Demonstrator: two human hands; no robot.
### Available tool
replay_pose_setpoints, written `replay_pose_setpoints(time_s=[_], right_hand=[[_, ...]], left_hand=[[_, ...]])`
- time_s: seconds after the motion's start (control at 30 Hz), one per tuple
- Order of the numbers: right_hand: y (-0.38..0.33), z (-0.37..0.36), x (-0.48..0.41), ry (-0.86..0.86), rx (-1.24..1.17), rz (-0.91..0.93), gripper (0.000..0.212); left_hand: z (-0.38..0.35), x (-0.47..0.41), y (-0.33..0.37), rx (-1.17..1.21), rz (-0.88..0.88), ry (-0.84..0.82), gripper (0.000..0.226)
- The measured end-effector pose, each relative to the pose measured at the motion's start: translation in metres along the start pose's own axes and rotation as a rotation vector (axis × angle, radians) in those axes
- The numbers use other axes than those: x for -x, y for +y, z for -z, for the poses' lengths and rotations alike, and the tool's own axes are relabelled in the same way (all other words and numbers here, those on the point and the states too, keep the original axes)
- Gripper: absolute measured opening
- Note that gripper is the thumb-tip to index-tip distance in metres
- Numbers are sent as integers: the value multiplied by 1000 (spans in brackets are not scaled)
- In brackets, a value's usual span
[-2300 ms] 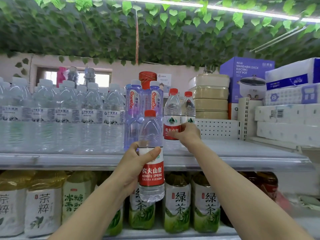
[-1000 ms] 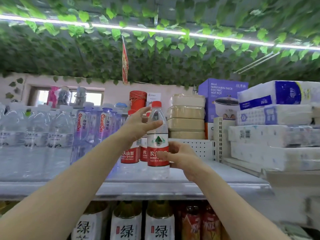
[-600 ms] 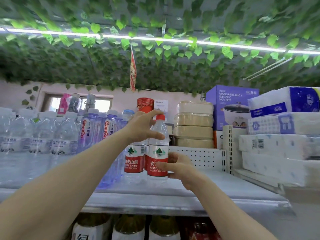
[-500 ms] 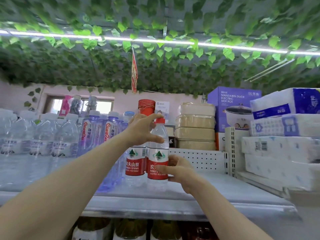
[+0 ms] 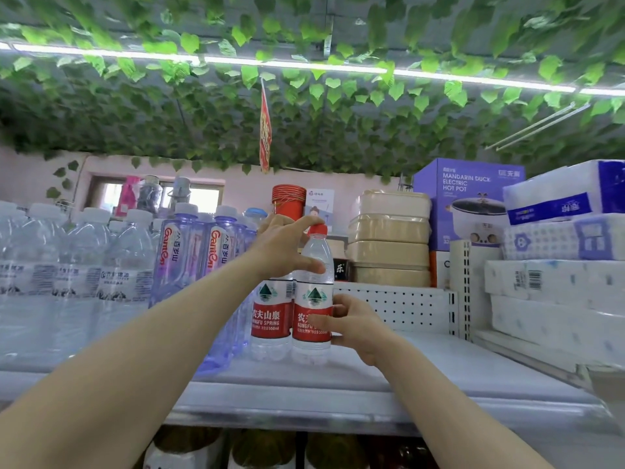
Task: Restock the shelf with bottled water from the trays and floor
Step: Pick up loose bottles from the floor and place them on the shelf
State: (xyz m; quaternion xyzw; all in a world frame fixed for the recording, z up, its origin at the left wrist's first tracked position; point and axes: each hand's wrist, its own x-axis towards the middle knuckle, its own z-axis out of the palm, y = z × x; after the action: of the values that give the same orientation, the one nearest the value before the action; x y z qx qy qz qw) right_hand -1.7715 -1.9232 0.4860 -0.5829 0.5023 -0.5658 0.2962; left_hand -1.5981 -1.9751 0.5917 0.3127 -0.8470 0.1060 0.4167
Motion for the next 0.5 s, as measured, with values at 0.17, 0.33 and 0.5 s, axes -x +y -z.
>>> replay_pose_setpoints(time_s=[0.17,0.33,0.5], right_hand=[[1,-2,-5,12,16,-25,47],[0,-4,-1,23,34,-46,46],[-6,-8,10,73,51,-59,37]], left_hand=[[-2,0,-1,-15,21,-9,91],[3,3,4,-34,13,-27,91],[9,11,12,-61,-9,-32,90]])
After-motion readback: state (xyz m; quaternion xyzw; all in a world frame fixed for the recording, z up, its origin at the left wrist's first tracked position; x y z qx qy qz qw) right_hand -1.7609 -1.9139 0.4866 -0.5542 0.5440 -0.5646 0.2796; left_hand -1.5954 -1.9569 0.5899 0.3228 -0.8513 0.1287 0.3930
